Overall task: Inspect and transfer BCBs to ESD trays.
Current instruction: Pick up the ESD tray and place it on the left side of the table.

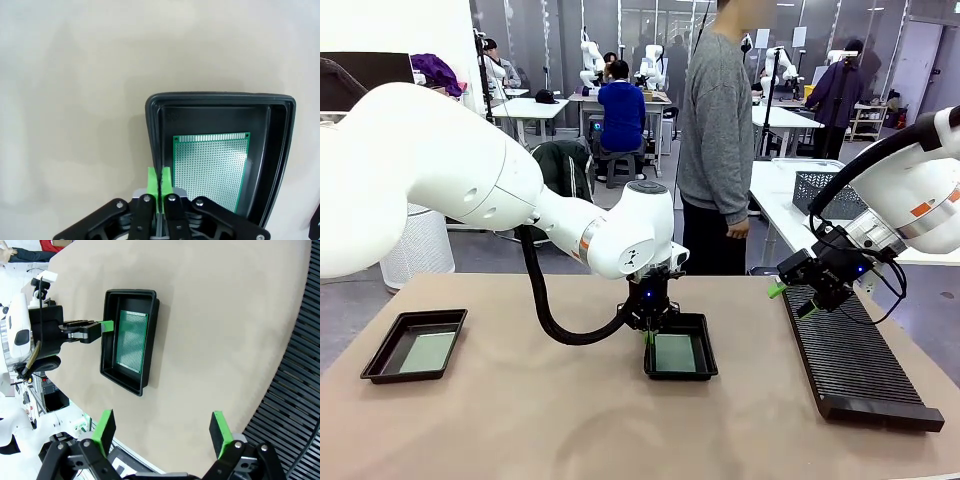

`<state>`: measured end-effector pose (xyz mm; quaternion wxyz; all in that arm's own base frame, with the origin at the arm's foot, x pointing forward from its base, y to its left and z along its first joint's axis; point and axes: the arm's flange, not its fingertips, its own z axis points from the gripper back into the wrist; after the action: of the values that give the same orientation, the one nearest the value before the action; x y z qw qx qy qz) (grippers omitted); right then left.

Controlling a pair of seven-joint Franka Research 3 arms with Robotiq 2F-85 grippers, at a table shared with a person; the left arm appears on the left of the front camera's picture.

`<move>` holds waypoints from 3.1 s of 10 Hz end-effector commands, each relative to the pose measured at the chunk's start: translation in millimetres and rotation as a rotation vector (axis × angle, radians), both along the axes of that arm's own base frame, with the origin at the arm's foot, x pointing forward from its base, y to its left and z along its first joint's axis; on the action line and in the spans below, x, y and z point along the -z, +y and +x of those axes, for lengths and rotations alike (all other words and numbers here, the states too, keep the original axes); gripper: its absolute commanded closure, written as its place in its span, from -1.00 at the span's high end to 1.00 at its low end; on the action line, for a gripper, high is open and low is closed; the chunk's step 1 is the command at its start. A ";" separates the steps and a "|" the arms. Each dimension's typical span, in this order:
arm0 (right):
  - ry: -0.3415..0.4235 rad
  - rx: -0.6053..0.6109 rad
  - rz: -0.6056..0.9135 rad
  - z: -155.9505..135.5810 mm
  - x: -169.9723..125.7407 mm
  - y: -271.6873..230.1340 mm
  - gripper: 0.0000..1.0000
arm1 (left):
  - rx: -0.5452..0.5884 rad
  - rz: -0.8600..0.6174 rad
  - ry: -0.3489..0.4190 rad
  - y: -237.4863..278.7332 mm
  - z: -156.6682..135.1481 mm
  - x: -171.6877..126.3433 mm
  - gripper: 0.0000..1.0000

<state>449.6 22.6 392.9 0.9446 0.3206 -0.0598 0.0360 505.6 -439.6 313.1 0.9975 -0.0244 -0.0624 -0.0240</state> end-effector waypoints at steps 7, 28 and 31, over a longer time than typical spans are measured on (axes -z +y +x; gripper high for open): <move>0.004 0.012 -0.004 0.0 0.0 1.1 1.00 | -0.001 0.018 -0.020 36.5 -9.0 -13.8 -0.94; 0.004 0.012 -0.004 0.0 0.0 1.1 1.00 | -0.073 -0.018 -0.030 348.0 -10.0 -31.5 -0.94; 0.004 0.012 -0.004 0.0 0.0 1.1 1.00 | -0.090 0.010 -0.019 350.4 -4.1 -22.6 -0.94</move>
<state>449.7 22.5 392.9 0.9447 0.3205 -0.0599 0.0359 496.5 -94.4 337.7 0.9969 -0.0166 -0.0743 0.0220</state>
